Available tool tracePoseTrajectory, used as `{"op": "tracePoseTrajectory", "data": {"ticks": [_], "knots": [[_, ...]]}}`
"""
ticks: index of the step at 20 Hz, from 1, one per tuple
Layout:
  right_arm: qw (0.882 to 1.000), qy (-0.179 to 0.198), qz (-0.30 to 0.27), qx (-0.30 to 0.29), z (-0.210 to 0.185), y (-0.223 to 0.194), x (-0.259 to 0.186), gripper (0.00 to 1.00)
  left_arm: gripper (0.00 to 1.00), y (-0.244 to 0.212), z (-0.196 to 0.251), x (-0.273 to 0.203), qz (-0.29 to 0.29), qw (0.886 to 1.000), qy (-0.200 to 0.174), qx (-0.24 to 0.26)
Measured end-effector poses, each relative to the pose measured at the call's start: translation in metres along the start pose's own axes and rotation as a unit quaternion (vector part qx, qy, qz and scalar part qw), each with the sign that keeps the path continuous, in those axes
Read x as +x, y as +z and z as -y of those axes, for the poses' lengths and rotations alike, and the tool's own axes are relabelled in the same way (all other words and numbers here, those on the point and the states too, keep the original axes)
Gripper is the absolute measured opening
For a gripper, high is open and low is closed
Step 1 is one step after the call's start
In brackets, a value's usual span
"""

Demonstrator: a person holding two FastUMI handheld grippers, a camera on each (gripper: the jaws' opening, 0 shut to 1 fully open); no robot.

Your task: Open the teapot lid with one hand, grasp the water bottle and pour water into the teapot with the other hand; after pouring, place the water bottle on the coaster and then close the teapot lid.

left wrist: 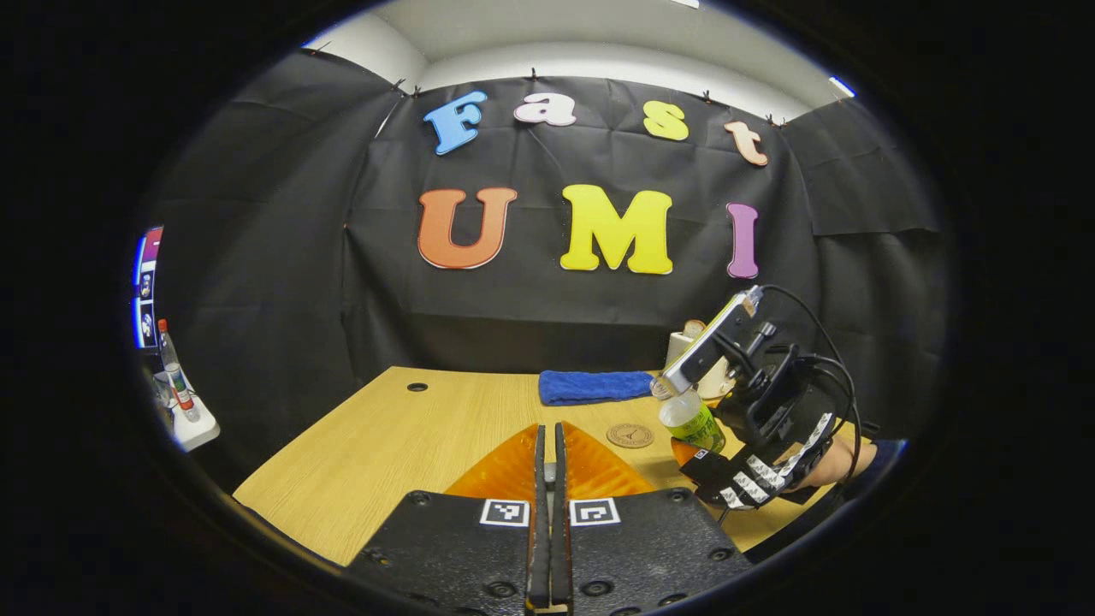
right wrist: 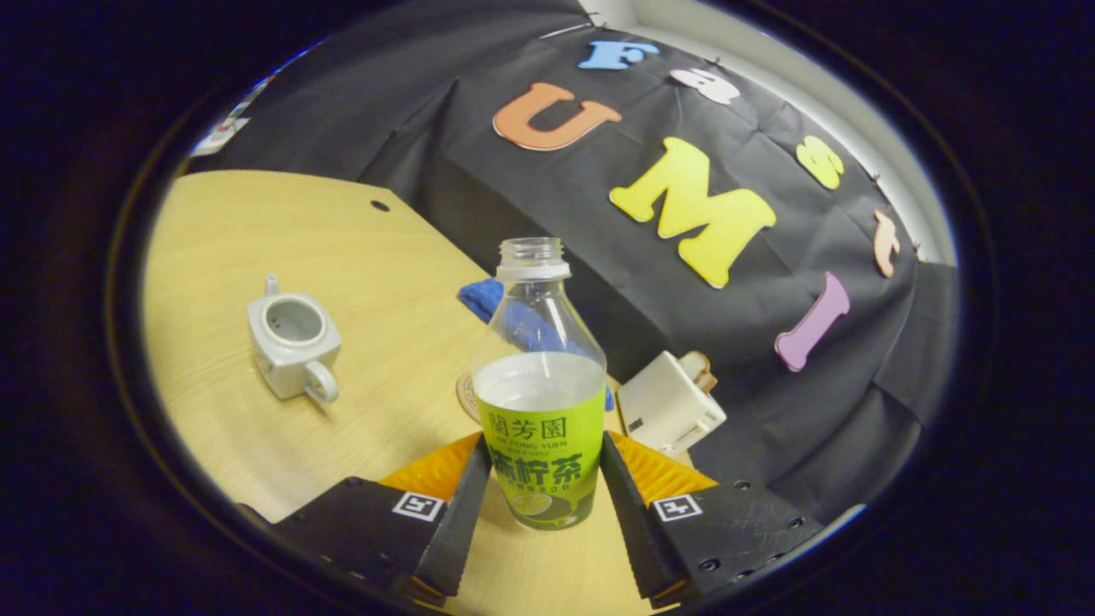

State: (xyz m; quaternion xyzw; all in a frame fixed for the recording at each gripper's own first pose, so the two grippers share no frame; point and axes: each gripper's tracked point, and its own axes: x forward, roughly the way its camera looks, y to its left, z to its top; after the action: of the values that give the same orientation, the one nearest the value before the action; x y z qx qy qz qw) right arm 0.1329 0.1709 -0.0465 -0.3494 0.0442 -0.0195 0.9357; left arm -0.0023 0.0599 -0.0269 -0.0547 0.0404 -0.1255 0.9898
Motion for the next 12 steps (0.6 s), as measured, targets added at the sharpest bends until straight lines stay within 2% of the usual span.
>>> {"op": "tracePoseTrajectory", "data": {"ticks": [6,12], "knots": [[0.991,-0.02,0.013,-0.128,-0.008,0.005,0.0,0.75,0.03,0.005,-0.003,-0.005,0.007,1.0,0.002,0.014],[0.965,-0.042,0.039,-0.257,-0.023,0.019,0.006,0.75,0.03,0.013,-0.005,-0.01,0.024,1.0,-0.001,0.014]]}}
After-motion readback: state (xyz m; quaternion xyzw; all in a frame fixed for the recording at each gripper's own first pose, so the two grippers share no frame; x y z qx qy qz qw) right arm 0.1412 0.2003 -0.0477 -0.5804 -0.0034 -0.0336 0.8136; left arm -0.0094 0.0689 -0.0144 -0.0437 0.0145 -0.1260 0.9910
